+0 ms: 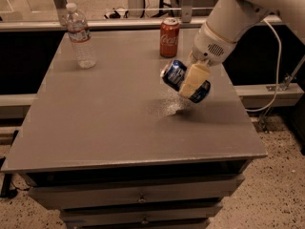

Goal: Knock pepsi can over

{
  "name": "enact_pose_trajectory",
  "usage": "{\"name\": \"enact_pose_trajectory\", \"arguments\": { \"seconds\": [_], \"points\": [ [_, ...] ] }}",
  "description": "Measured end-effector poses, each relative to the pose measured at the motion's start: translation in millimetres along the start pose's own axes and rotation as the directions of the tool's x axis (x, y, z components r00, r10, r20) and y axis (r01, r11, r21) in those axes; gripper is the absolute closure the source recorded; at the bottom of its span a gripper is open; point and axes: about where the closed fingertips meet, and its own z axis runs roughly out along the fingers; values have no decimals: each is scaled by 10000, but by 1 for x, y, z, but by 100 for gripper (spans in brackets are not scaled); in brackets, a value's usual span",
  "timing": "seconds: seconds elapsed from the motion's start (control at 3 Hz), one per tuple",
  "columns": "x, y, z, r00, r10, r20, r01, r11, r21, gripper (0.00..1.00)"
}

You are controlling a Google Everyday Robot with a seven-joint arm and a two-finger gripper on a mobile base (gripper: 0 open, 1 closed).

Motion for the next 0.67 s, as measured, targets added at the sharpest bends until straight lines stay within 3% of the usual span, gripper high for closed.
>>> {"name": "enact_pose_trajectory", "arguments": {
  "seconds": [0.33, 0.67],
  "points": [
    [-1, 4, 28, 9877, -691, -1401, 609, 9962, -616, 100],
    [-7, 6, 47, 9709, -1118, -2116, 972, 9922, -781, 82]
  ]
}}
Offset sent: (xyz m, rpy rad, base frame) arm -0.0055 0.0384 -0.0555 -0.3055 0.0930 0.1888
